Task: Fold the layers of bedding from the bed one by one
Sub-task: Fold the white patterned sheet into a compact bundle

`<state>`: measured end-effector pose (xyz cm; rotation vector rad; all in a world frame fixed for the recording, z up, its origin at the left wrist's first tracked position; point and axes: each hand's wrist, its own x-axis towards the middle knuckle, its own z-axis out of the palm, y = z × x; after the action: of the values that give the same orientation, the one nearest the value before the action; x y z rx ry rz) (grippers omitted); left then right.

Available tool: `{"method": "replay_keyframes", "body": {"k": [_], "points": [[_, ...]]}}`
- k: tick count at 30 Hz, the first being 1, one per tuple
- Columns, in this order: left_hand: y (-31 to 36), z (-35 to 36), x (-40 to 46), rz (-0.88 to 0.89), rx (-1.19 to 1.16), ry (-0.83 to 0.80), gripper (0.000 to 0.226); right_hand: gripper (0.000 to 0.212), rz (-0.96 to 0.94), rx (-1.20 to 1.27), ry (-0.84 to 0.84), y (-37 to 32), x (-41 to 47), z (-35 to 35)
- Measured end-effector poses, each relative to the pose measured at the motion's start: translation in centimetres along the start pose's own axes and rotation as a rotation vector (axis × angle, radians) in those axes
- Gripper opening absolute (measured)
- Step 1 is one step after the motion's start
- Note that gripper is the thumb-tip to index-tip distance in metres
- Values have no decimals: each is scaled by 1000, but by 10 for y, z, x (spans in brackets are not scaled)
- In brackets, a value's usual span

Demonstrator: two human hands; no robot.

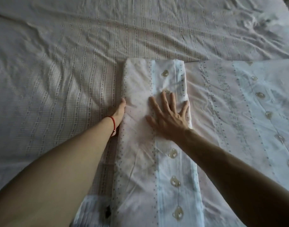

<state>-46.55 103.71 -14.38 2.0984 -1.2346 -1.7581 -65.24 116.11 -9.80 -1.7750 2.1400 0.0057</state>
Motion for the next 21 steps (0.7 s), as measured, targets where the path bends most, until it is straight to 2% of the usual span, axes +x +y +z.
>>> {"method": "replay_keyframes", "body": {"k": [1,2,5,6,11,16,19,21], "points": [[-4,0,-7,-5,9,7,133,73,-17,21,1,-2,-21,6],[-4,0,-31,17,47,36,125,72,-14,48,-6,-5,-46,13],[-13,2,-112,143,150,51,77,70,29,106,-12,-14,-119,32],[-28,2,-126,140,173,21,73,70,38,119,-28,-17,-146,35],[-84,1,-161,93,149,-11,79,72,5,97,-102,-13,-201,56],[-74,-8,-170,130,109,-17,83,71,-6,129,-148,-9,-194,54],[-55,-11,-182,220,150,-7,71,75,-14,320,-139,-3,-195,45],[-41,-9,-192,278,163,7,77,81,12,525,-78,1,-193,33]]}}
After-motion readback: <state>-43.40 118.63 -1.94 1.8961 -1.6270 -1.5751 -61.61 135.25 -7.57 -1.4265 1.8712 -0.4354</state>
